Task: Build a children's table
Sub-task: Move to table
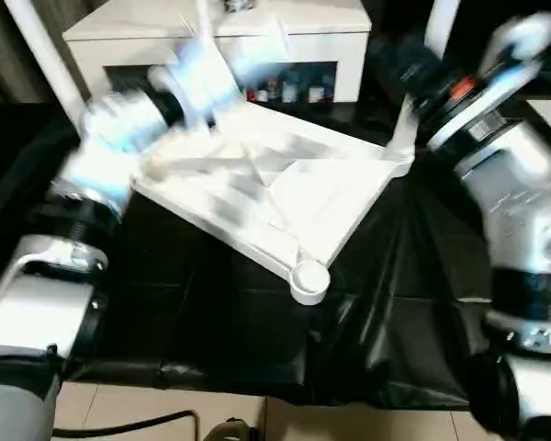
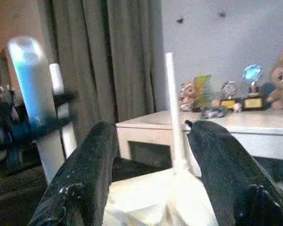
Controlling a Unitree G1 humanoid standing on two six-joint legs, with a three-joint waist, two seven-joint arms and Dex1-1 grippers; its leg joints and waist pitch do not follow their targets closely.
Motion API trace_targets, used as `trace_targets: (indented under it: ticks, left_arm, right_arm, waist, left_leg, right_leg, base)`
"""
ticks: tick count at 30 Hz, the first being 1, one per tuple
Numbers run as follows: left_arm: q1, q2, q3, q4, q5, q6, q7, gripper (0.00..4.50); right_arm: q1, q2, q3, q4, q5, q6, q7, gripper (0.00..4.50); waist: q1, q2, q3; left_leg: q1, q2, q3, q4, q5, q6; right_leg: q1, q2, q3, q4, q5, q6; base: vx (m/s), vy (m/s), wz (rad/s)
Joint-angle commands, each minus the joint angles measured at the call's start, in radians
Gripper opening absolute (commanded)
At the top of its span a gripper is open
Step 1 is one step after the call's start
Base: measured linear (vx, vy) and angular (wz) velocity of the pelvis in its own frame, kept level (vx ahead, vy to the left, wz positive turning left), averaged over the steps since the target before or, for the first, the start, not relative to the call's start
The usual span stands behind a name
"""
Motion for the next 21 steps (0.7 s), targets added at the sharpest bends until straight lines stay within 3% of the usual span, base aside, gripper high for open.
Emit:
trace_targets:
  ticks: [1,3,4,8,9,12,16,18,19,21]
  left_arm:
    - [0.028,-0.029,0.088,-0.095,-0.149,0.141,-0.004,1.51]
    - [0.03,-0.047,0.133,-0.131,-0.225,0.219,0.008,1.51]
    - [0.011,-0.061,0.216,-0.178,-0.363,0.36,0.033,1.51]
    - [-0.005,-0.041,0.272,-0.204,-0.459,0.466,0.028,1.5]
    - [-0.012,-0.037,0.295,-0.211,-0.488,0.499,0.033,1.5]
    - [-0.02,-0.03,0.327,-0.229,-0.533,0.561,0.038,1.5]
    - [-0.048,-0.03,0.385,-0.264,-0.655,0.698,0.061,1.5]
    - [-0.059,-0.034,0.401,-0.258,-0.686,0.721,0.067,1.5]
    - [-0.065,-0.039,0.419,-0.261,-0.722,0.75,0.078,1.5]
    - [-0.077,-0.052,0.451,-0.26,-0.792,0.81,0.095,1.5]
  right_arm:
    - [0.022,0.009,0.012,-0.035,0.003,-0.015,0.01,2.67]
    - [0.032,0.009,0.021,-0.039,-0.002,-0.021,0.017,2.67]
    - [0.051,-0.002,0.056,-0.046,-0.027,-0.04,0.039,2.67]
    - [0.067,-0.019,0.104,-0.067,-0.034,-0.051,0.088,2.67]
    - [0.072,-0.024,0.117,-0.079,-0.03,-0.045,0.108,2.67]
    - [0.081,-0.036,0.14,-0.098,-0.02,-0.024,0.143,2.67]
    - [0.088,-0.078,0.204,-0.109,-0.018,0.022,0.216,2.67]
    - [0.088,-0.089,0.222,-0.104,-0.009,0.051,0.242,2.67]
    - [0.091,-0.103,0.241,-0.104,0.0,0.082,0.272,2.67]
    - [0.094,-0.132,0.291,-0.092,0.004,0.125,0.346,2.96]
  waist:
    - [0.004,0.0,-0.1]
    - [0.005,-0.004,-0.099]
    - [0.009,0.0,-0.098]
    - [0.005,-0.001,-0.092]
    - [0.003,-0.006,-0.092]
    - [0.001,-0.007,-0.091]
    - [0.001,-0.012,-0.092]
    - [0.004,-0.01,-0.091]
    - [0.005,-0.003,-0.091]
    - [0.005,-0.007,-0.091]
  left_leg:
    - [0.038,0.093,-0.039,-0.064,-0.091,0.026]
    - [0.036,0.09,-0.038,-0.063,-0.092,0.038]
    - [0.037,0.091,-0.039,-0.061,-0.1,0.03]
    - [0.035,0.088,-0.041,-0.067,-0.137,0.027]
    - [0.035,0.089,-0.041,-0.068,-0.135,0.028]
    - [0.034,0.089,-0.041,-0.069,-0.133,0.029]
    - [0.034,0.088,-0.04,-0.064,-0.101,0.039]
    - [0.033,0.088,-0.04,-0.063,-0.097,0.045]
    - [0.032,0.089,-0.042,-0.063,-0.106,0.043]
    - [0.034,0.088,-0.041,-0.062,-0.109,0.041]
  right_leg:
    - [0.044,-0.113,0.049,-0.04,0.122,-0.291]
    - [0.043,-0.11,0.049,-0.046,0.105,-0.287]
    - [0.043,-0.113,0.048,-0.044,0.085,-0.294]
    - [0.045,-0.107,0.05,-0.058,-0.008,-0.261]
    - [0.046,-0.105,0.05,-0.058,-0.011,-0.253]
    - [0.047,-0.106,0.051,-0.06,-0.025,-0.248]
    - [0.045,-0.104,0.049,-0.054,-0.003,-0.256]
    - [0.046,-0.104,0.05,-0.058,-0.002,-0.257]
    - [0.047,-0.106,0.05,-0.058,-0.009,-0.256]
    - [0.048,-0.102,0.049,-0.056,-0.002,-0.261]
  base:
    - [0.0,0.0,0.0]
    - [0.0,0.0,0.0]
    - [0.0,0.0,0.0]
    - [0.0,0.0,0.0]
    - [0.0,0.0,0.0]
    - [0.0,0.0,0.0]
    - [0.0,0.0,0.0]
    - [0.0,0.0,0.0]
    - [0.0,0.0,0.0]
    - [0.0,0.0,0.0]
